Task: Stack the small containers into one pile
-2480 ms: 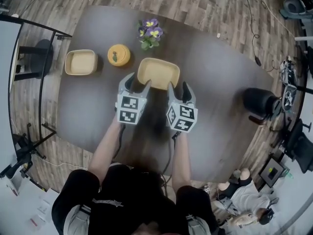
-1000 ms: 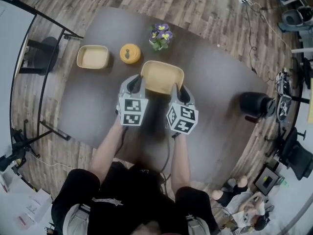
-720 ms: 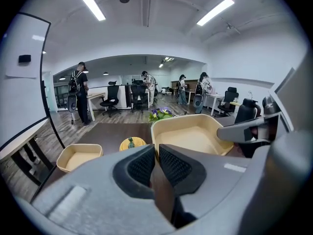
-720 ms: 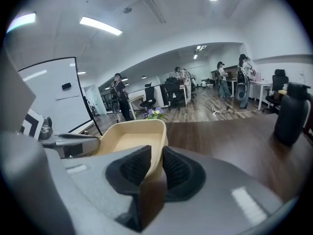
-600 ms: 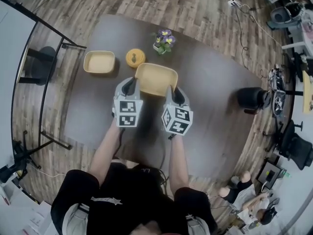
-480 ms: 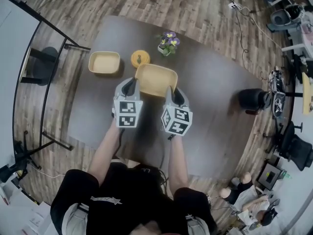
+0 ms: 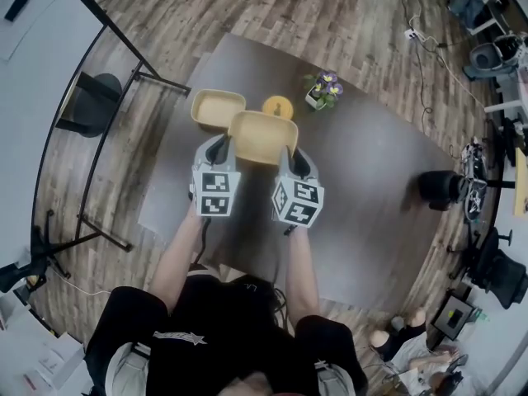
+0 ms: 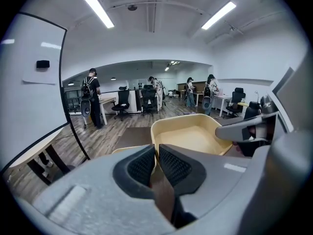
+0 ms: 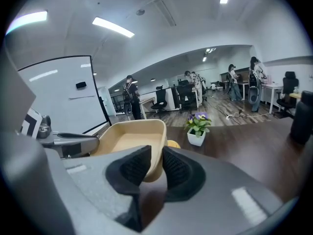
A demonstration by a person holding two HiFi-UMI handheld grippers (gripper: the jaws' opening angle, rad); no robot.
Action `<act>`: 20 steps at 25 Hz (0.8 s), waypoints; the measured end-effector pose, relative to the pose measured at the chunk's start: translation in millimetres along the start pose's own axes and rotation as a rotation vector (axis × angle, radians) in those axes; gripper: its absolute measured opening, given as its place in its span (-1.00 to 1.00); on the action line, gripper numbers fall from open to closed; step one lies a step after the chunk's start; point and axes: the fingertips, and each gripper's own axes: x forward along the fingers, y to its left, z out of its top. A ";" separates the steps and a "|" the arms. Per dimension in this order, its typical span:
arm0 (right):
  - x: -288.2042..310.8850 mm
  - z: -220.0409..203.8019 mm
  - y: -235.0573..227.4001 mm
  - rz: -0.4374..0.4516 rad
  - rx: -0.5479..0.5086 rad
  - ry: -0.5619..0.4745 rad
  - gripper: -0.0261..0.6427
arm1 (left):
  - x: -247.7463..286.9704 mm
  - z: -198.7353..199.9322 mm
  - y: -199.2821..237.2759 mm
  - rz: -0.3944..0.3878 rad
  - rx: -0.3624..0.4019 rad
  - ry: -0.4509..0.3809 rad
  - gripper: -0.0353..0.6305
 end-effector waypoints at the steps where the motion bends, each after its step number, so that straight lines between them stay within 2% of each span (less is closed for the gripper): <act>1: 4.2 -0.1 9.3 0.007 -0.003 0.001 -0.70 | -1.6 -1.3 9.8 0.008 -0.003 0.000 -0.78; 7: 33.4 -1.5 55.0 0.042 -0.017 0.017 -0.70 | -2.3 -11.9 62.4 0.034 -0.038 0.013 -0.79; 12: 60.7 -1.0 87.8 0.050 -0.020 0.028 -0.70 | 4.5 -14.9 103.5 0.053 -0.029 0.014 -0.79; 20: 102.5 -0.5 114.4 0.034 -0.007 0.054 -0.70 | 29.3 -23.6 146.6 0.041 -0.023 0.054 -0.78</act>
